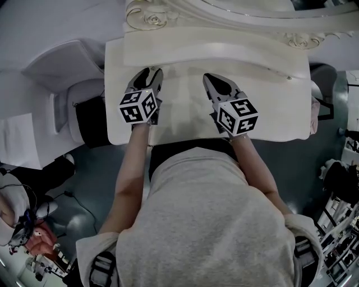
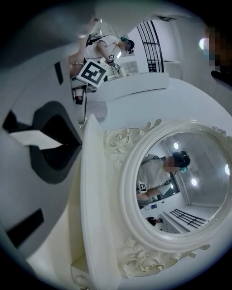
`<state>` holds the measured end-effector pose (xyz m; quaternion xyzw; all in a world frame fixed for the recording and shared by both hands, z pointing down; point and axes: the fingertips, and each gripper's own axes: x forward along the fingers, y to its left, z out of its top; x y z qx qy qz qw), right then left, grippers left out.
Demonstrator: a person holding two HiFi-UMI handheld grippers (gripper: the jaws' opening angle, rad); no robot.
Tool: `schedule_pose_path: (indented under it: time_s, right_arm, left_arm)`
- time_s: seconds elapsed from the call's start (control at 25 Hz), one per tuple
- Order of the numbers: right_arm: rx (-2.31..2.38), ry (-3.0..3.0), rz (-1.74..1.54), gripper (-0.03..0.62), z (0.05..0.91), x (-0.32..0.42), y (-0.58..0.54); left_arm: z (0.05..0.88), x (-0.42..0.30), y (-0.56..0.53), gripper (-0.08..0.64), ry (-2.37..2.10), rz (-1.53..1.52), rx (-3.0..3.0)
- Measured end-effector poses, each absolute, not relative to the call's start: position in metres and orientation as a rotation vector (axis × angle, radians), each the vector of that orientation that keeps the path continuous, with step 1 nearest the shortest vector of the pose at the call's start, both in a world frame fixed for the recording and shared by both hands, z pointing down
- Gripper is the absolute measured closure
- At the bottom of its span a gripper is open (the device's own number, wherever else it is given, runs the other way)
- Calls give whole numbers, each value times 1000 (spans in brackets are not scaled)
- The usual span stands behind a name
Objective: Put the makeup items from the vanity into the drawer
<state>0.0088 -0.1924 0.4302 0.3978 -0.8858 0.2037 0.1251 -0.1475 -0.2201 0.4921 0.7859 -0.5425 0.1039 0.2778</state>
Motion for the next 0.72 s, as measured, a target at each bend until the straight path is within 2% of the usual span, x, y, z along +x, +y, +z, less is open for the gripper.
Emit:
schedule_pose_path:
  time_s: [0.24,0.56,0.72]
  right_arm:
    - [1118,-2613,583,584,424,5,-193]
    - [1093,-2640,565,584,416,6,-191]
    - [1099,-2655,549,584,411,9,-190]
  left_arm:
    - [470,-132,-206,401,-1405,231,2172]
    - [438,-88,-195,502,-1317,199,2317]
    - [437,-73,-190,530,-1300,220,2326]
